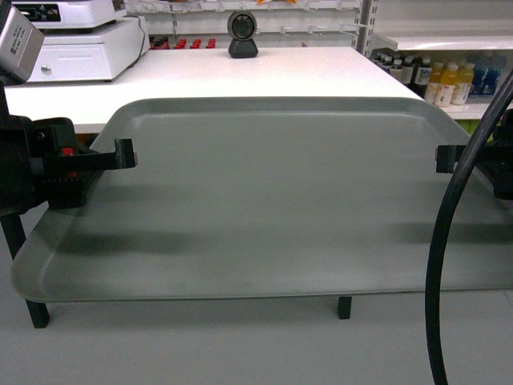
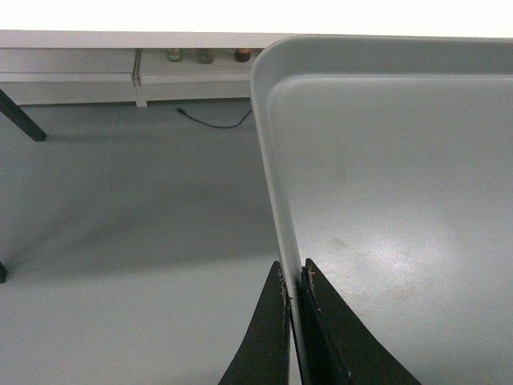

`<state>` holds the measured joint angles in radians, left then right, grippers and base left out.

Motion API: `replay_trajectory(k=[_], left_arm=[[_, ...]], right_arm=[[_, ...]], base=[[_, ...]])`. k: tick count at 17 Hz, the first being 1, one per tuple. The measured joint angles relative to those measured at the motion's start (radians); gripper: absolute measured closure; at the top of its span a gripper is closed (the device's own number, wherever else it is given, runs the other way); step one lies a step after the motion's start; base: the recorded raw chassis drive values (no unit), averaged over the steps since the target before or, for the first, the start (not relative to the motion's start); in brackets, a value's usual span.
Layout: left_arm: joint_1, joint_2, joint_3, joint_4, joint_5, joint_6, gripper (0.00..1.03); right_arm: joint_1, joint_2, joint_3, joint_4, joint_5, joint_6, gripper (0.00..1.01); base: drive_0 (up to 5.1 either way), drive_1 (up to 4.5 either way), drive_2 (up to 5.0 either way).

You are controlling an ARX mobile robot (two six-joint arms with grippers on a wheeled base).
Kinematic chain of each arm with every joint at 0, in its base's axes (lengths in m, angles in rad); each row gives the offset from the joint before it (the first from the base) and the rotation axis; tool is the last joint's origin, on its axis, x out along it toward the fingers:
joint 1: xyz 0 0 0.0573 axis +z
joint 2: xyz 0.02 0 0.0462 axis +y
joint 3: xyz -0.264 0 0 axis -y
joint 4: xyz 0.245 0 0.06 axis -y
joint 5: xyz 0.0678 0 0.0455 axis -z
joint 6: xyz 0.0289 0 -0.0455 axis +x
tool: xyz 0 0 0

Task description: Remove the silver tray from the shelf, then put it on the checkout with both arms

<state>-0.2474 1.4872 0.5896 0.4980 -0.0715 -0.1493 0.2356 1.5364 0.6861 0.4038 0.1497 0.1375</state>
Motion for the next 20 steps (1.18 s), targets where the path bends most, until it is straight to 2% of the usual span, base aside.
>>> replay_trajectory(k=[12, 20], left_arm=[[0.0, 0.0, 0.0, 0.0, 0.0, 0.0, 1.0], [0.0, 0.0, 0.0, 0.002, 0.0, 0.0, 1.0]], right_arm=[[0.0, 0.0, 0.0, 0.0, 0.0, 0.0, 0.98], [0.0, 0.0, 0.0, 0.002, 0.0, 0.0, 0.98]], base=[[0.0, 0.0, 0.0], [0.0, 4.26, -4.3]])
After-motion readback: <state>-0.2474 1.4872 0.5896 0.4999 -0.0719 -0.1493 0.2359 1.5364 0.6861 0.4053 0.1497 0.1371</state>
